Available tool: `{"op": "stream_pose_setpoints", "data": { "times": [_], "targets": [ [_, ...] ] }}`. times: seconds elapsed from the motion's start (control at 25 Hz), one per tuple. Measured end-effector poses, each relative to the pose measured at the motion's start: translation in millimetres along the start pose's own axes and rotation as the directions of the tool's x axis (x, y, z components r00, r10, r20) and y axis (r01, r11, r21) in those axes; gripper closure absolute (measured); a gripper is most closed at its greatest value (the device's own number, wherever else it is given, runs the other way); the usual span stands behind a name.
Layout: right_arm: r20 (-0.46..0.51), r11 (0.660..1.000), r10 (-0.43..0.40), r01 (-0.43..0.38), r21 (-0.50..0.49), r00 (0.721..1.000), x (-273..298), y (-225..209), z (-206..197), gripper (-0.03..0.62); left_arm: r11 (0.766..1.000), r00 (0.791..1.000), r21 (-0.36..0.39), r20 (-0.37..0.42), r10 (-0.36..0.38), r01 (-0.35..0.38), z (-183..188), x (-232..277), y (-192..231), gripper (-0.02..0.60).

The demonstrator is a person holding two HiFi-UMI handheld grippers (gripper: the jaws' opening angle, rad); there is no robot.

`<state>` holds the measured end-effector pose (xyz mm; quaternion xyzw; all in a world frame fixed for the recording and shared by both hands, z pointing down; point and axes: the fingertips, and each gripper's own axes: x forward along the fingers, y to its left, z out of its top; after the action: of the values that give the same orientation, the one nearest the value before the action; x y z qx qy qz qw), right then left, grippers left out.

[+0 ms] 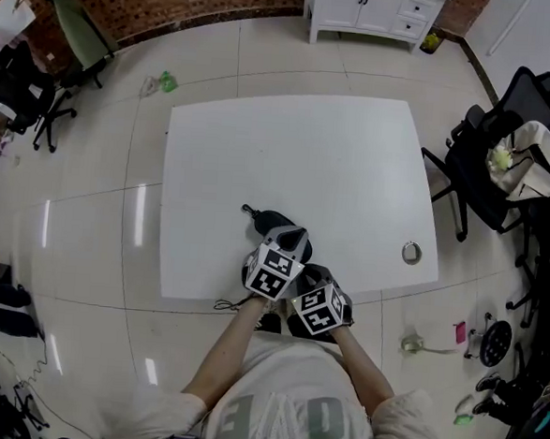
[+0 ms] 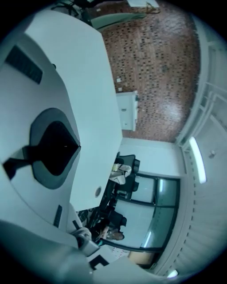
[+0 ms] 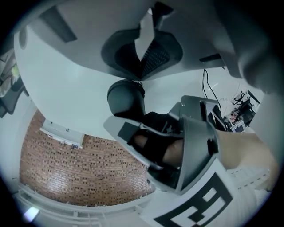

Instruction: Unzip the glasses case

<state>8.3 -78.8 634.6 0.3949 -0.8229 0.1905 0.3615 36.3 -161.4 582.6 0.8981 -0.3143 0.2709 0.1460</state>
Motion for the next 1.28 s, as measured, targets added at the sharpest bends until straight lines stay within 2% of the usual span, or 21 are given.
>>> {"op": "stream_pose_setpoints", "data": {
  "times": [0.08, 0.2, 0.36, 0.52, 0.72, 0.8, 0.84, 0.92, 1.0, 1.04, 1.12, 1.28],
  "targets": [
    [-0.005, 1.000, 0.004, -0.004, -0.001, 1.000, -0.1, -0.8, -2.1, 0.592, 1.000, 1.000, 0.019, -0.019, 0.008, -0.007, -8.3, 2.6, -1.0, 0.582],
    [-0.003, 1.000, 0.000, 0.000, 0.004, 1.000, -2.5, -4.4, -3.5, 0.592, 1.000, 0.999, 0.010, -0.034, 0.011, -0.011, -7.0, 3.2, -0.6, 0.582],
    [-0.005, 0.998, -0.031, 0.031, 0.045, 0.999, -8.0, -23.5, -9.9, 0.592, 1.000, 1.000, -0.003, -0.007, 0.001, -0.001, -6.9, 0.7, -1.6, 0.583],
    [-0.003, 0.997, -0.066, 0.066, 0.039, 0.998, -5.5, -45.6, -6.2, 0.592, 1.000, 1.000, -0.028, 0.003, -0.011, 0.011, -4.5, -1.4, -1.6, 0.583],
    [-0.021, 0.992, -0.047, 0.044, -0.115, 0.999, 4.3, -65.5, 3.7, 0.592, 0.993, 0.999, -0.112, 0.046, -0.020, 0.025, -4.6, -2.0, 3.1, 0.583],
    [-0.023, 0.990, -0.026, 0.023, -0.139, 0.999, 6.3, -66.5, 4.2, 0.592, 0.992, 0.998, -0.119, 0.058, -0.027, 0.034, -4.5, -1.9, 2.7, 0.583],
    [-0.021, 0.990, -0.038, 0.034, -0.138, 0.999, 6.0, -68.1, 4.7, 0.592, 0.990, 0.997, -0.132, 0.072, -0.032, 0.041, -3.6, -2.6, 3.0, 0.583],
    [-0.012, 0.988, -0.124, 0.122, -0.098, 0.992, 2.3, -76.6, 3.1, 0.592, 0.976, 0.993, -0.211, 0.113, -0.029, 0.052, -3.5, -8.5, 7.9, 0.583],
    [-0.011, 0.976, -0.218, 0.218, -0.006, 0.976, -4.7, -82.6, -3.4, 0.592, 0.958, 0.993, -0.286, 0.121, 0.013, 0.023, -9.0, -18.1, 18.7, 0.581],
    [-0.011, 0.972, -0.232, 0.232, 0.037, 0.973, -7.6, -79.0, -6.5, 0.593, 0.955, 0.993, -0.297, 0.112, 0.033, 0.001, -12.3, -21.8, 24.3, 0.583],
    [-0.004, 0.979, -0.196, 0.196, 0.051, 0.981, -9.0, -56.5, -9.9, 0.593, 0.954, 0.994, -0.299, 0.098, 0.057, -0.025, -15.7, -26.9, 33.0, 0.583],
    [0.031, 0.993, -0.096, 0.098, -0.062, 0.995, -5.5, -8.9, -2.0, 0.593, 0.955, 0.989, -0.294, 0.127, 0.074, -0.034, -3.7, -37.2, 34.8, 0.583]
  ]
}}
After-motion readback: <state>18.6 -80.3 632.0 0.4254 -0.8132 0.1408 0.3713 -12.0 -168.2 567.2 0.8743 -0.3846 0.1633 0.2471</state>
